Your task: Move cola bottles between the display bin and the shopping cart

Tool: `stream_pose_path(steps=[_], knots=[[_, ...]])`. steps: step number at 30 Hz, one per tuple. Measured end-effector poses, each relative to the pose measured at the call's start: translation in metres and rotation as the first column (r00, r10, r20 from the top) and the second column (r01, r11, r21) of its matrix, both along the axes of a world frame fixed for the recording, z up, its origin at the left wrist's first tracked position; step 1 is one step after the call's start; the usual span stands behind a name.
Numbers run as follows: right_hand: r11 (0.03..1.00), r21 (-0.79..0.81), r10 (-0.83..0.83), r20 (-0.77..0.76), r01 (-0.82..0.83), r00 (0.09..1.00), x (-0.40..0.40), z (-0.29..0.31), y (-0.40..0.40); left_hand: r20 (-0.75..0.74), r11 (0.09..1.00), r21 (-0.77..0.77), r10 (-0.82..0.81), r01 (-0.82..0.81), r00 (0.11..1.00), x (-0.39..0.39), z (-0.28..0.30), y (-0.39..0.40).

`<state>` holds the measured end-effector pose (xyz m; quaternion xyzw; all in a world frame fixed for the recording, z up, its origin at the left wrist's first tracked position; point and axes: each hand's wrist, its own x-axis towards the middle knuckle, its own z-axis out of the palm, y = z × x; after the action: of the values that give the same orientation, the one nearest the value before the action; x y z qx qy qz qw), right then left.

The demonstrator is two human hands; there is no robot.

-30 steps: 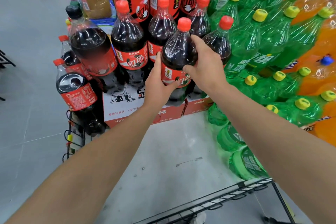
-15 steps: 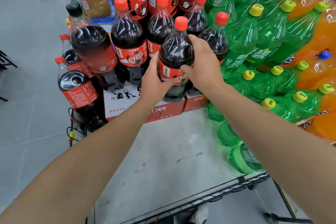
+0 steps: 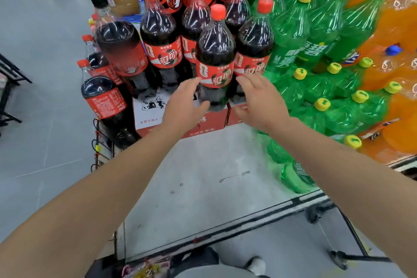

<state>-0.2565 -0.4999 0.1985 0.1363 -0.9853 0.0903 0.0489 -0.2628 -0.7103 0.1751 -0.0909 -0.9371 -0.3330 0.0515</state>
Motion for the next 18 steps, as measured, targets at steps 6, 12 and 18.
stream_pose_path(steps=[6, 12, 18], knots=[[0.982, 0.191, -0.011, 0.121, -0.012, 0.993, 0.063, -0.013, 0.026, 0.080, 0.974, -0.217, -0.050, 0.067, 0.996, 0.047, -0.015, 0.014], [0.974, 0.226, -0.009, 0.143, -0.024, 0.990, 0.139, -0.018, 0.063, 0.088, 0.938, -0.329, -0.087, 0.111, 0.992, 0.129, -0.020, 0.052], [0.972, 0.234, -0.024, 0.152, -0.013, 0.988, 0.248, -0.029, 0.126, 0.113, 0.919, -0.357, -0.137, 0.169, 0.984, 0.231, -0.031, 0.120]])
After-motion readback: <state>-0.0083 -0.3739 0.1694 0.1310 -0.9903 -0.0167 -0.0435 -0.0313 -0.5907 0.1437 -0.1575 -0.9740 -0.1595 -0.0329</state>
